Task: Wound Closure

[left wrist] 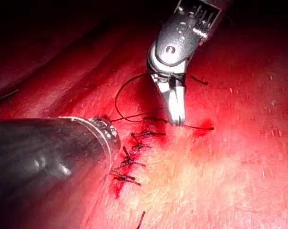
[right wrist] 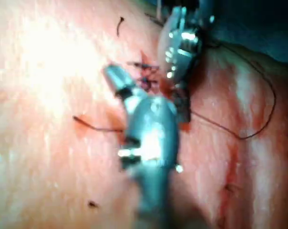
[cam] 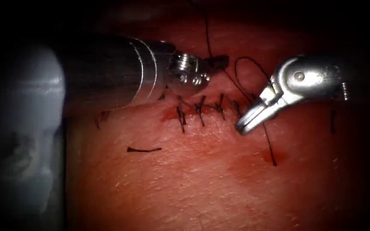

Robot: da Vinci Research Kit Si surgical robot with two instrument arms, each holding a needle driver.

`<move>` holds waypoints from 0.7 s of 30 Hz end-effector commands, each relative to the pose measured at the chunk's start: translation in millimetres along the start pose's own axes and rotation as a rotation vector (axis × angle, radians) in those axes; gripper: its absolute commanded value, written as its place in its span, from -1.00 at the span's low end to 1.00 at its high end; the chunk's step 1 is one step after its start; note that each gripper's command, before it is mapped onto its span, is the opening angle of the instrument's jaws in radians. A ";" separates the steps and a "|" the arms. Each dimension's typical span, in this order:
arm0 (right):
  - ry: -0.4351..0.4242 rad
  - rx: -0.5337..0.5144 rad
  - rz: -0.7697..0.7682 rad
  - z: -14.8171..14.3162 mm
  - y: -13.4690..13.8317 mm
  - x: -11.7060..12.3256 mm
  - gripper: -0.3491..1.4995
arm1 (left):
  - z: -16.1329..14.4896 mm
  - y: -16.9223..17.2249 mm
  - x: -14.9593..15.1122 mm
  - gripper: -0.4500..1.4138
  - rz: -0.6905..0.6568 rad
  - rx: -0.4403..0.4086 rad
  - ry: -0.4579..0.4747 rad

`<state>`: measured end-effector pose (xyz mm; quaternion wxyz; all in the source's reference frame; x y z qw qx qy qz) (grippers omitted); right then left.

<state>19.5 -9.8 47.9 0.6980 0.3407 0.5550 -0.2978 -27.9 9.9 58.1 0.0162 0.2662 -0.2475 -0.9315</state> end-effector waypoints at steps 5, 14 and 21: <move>-0.021 0.057 0.025 1.7 -1.7 -1.7 -0.62 | 0.3 0.7 0.8 -1.00 0.001 0.002 0.006; -0.053 0.118 0.099 1.2 -4.0 -2.8 -0.13 | 0.2 0.7 0.8 -1.00 0.001 0.001 0.007; -0.050 0.159 0.116 1.3 -4.6 -2.8 -0.20 | 0.0 0.5 0.6 -1.00 0.001 -0.001 0.010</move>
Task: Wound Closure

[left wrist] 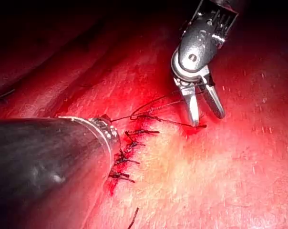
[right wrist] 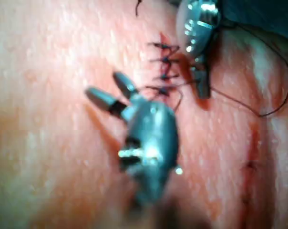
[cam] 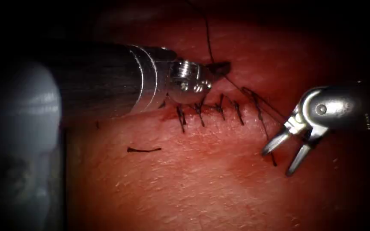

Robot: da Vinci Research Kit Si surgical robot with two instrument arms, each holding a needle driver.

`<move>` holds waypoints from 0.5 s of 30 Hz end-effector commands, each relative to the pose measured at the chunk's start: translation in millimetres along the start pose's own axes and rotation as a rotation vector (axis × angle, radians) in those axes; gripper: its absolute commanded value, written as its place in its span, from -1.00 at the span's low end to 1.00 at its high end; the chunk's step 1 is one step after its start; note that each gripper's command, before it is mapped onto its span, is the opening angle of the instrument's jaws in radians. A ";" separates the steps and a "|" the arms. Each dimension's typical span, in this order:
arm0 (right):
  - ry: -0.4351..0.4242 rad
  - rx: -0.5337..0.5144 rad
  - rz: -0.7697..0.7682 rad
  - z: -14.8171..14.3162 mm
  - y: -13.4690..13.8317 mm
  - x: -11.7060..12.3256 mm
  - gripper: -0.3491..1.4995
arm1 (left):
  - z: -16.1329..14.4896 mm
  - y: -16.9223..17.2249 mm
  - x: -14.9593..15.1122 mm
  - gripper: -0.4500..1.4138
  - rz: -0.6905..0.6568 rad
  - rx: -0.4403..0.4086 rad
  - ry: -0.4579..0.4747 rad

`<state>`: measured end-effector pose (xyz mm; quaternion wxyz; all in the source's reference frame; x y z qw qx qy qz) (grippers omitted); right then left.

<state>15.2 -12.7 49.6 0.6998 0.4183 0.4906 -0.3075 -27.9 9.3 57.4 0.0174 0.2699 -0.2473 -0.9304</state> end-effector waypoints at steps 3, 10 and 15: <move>0.001 0.000 -0.001 1.3 0.7 -0.3 -0.31 | 0.7 0.4 0.2 -1.00 0.001 -0.001 0.002; -0.022 -0.002 0.000 2.3 1.4 -1.1 -0.31 | 0.5 0.4 0.1 -1.00 0.001 -0.001 0.003; -0.060 0.003 0.004 2.8 2.0 -2.2 -0.36 | 0.3 0.4 0.0 -1.00 0.002 -0.002 0.004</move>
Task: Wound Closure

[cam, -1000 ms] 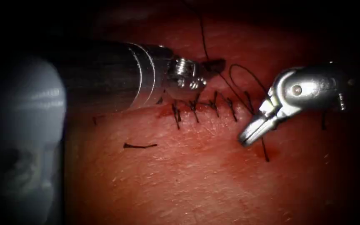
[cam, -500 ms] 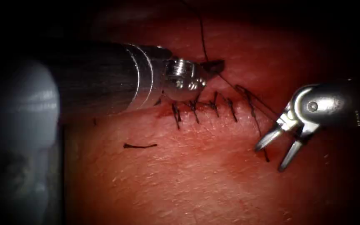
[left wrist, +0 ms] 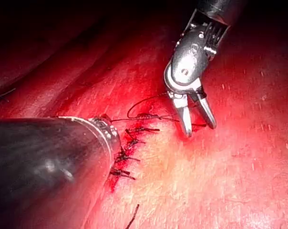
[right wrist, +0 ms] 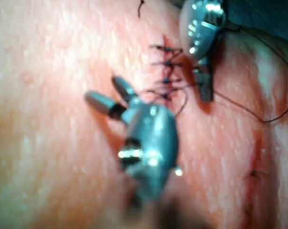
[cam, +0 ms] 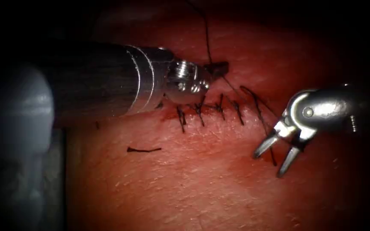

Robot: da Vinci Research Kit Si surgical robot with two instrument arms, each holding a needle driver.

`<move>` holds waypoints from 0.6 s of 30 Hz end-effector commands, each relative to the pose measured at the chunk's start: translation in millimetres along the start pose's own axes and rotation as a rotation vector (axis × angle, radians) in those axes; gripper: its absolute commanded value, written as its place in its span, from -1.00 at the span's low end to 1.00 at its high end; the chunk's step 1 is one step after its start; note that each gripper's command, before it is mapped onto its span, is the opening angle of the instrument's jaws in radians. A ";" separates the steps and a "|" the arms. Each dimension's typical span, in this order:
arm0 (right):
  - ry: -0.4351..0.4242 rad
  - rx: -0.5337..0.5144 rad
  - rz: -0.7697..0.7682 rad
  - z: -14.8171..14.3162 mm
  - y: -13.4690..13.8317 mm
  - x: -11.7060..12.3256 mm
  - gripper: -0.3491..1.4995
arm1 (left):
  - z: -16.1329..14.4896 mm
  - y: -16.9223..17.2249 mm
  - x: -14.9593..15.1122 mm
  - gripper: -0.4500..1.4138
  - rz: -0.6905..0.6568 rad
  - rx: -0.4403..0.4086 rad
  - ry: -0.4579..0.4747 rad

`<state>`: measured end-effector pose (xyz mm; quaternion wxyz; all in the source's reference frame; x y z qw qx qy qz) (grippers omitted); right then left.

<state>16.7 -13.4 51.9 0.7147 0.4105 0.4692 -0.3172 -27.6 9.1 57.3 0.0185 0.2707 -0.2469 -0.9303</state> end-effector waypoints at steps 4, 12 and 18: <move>-0.053 0.015 0.001 1.7 0.9 -1.7 -0.49 | 0.2 0.2 -0.2 -1.00 0.002 -0.004 0.007; -0.062 0.020 -0.002 1.6 0.6 -2.4 -0.69 | -0.4 0.0 -0.5 -1.00 0.002 -0.008 0.015; -0.068 -0.002 0.003 1.7 1.5 -2.4 -1.00 | -2.3 0.6 0.2 -1.00 0.005 -0.011 0.021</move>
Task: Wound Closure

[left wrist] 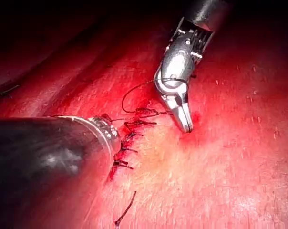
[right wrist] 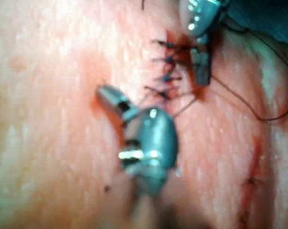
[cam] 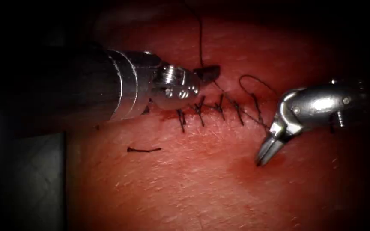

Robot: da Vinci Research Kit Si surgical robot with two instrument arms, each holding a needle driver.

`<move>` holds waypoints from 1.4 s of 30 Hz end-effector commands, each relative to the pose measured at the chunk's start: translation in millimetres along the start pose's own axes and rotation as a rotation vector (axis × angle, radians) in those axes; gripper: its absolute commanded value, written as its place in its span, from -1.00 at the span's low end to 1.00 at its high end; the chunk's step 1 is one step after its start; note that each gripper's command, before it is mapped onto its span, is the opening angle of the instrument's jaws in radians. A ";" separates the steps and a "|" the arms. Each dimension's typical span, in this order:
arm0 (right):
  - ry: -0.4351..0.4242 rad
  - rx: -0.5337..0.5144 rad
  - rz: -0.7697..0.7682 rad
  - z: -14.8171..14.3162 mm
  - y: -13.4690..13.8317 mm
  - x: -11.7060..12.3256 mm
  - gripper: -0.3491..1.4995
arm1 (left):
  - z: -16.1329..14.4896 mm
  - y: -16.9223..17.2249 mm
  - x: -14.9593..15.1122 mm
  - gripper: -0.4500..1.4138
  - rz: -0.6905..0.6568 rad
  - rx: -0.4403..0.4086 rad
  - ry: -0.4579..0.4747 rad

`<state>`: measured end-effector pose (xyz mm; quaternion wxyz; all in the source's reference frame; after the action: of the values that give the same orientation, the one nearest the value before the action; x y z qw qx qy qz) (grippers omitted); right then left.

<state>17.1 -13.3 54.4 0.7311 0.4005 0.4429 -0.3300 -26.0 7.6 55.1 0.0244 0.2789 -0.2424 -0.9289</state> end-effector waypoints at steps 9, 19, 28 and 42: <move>0.119 -0.154 0.126 -1.9 1.1 0.5 -1.00 | -3.9 2.0 1.2 -1.00 0.011 0.004 0.010; 0.283 -0.358 0.392 -6.4 3.0 0.0 -1.00 | -9.3 7.1 4.9 -1.00 0.040 0.026 0.017; 0.268 -0.461 0.511 -8.0 4.6 -2.9 -1.00 | -15.1 8.6 6.9 -1.00 0.063 0.025 0.025; 0.241 -0.520 0.537 -8.8 5.0 -4.1 -1.00 | -23.4 12.9 10.7 -1.00 0.107 0.013 0.072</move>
<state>15.5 -2.1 56.5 0.8127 0.3379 0.4723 0.0471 -23.1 -15.8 37.9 0.0823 0.2987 -0.2629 -0.9137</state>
